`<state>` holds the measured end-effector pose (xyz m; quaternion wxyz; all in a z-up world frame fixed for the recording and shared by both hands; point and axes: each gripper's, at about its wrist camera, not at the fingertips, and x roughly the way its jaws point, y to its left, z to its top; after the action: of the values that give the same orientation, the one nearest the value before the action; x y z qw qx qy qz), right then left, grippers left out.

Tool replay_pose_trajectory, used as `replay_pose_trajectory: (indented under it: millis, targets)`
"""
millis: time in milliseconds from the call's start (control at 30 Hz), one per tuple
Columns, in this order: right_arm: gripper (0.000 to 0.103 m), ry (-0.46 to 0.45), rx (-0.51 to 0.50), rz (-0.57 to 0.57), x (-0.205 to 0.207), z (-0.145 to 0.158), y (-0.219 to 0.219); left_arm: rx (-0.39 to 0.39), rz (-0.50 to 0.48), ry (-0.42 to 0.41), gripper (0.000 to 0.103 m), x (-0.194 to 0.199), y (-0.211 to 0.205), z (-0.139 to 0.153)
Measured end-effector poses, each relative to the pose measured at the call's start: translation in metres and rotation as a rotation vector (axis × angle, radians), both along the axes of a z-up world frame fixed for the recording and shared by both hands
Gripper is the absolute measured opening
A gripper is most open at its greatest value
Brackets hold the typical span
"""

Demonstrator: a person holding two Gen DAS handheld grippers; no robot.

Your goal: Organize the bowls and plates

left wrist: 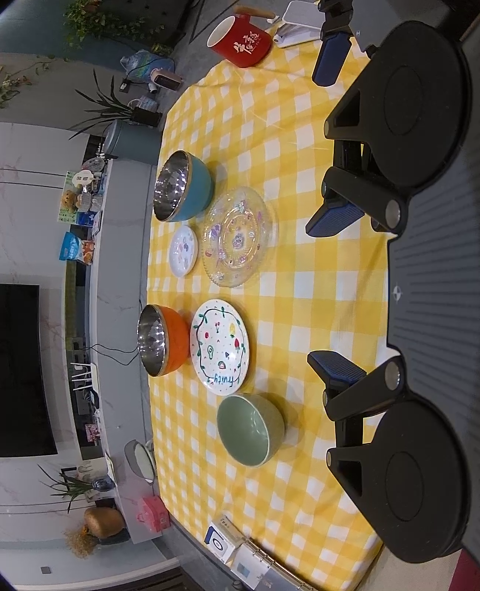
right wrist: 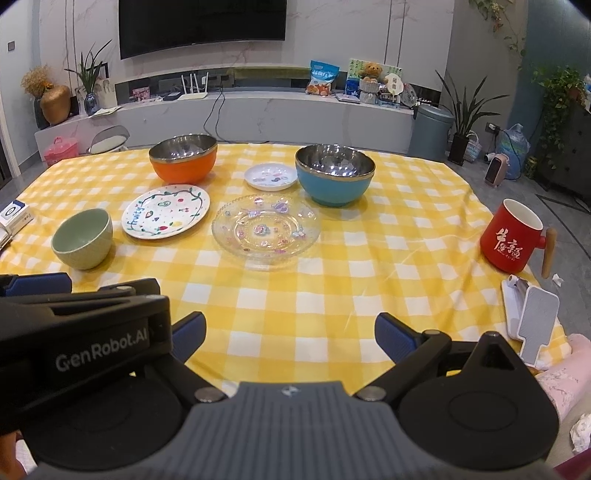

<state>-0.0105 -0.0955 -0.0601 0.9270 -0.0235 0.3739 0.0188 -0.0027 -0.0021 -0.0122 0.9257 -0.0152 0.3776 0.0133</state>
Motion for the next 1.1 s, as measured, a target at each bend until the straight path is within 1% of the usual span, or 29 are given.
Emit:
replay_pose_trajectory:
  millis: [267, 400, 1100]
  targets:
    - [0.096, 0.002, -0.006, 0.002, -0.0009, -0.0006, -0.0007, -0.005, -0.001, 0.003, 0.082, 0.0001, 0.0005, -0.0027]
    - [0.096, 0.009, 0.0, 0.006, -0.0008, -0.0017, -0.0005, 0.005, 0.004, 0.009, 0.082, 0.0011, 0.0003, -0.0036]
    - [0.095, 0.004, -0.002, 0.007, -0.0006, -0.0013, 0.0019, 0.001, 0.003, 0.001, 0.083, 0.0009, -0.0009, -0.0025]
